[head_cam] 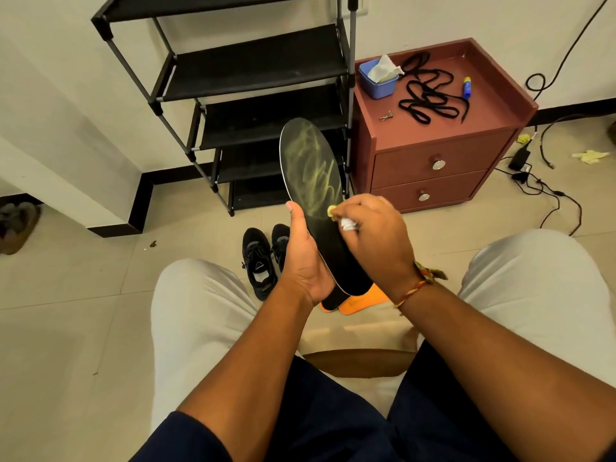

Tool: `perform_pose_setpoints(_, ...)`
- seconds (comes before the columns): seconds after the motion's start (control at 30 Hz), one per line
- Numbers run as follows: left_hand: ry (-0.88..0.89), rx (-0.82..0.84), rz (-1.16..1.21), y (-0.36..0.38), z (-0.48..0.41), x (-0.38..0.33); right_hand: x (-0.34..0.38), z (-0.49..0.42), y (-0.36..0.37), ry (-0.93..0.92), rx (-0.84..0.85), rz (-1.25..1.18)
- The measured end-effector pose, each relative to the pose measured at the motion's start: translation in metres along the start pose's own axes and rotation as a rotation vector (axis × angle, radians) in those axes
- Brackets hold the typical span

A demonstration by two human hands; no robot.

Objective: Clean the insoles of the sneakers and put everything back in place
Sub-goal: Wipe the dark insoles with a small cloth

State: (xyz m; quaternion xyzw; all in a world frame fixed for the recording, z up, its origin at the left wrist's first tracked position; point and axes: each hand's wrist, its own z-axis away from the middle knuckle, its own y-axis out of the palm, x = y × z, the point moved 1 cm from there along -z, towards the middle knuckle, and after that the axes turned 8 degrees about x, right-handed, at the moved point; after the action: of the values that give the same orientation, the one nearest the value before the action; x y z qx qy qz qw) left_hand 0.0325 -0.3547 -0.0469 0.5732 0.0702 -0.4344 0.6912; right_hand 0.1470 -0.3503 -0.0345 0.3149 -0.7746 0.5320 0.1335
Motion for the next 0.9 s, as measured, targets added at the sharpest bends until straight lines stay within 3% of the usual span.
perform_pose_setpoints(0.2, -0.017, 0.024, -0.013, 0.003, 0.001, 0.005, -0.016, -0.003, -0.006, 0.071, -0.035, 0.011)
perform_pose_setpoints(0.53, -0.063, -0.045, -0.006, -0.011, 0.0, 0.0, 0.028, 0.018, 0.012, -0.107, 0.062, -0.146)
perform_pose_setpoints(0.77, -0.059, -0.025, -0.061, -0.006, -0.003, 0.007, -0.013, -0.006, -0.01, 0.053, -0.015, -0.011)
perform_pose_setpoints(0.9, -0.041, -0.041, -0.088, -0.009, -0.006, 0.012, -0.022, -0.006, -0.016, 0.108, -0.043, -0.051)
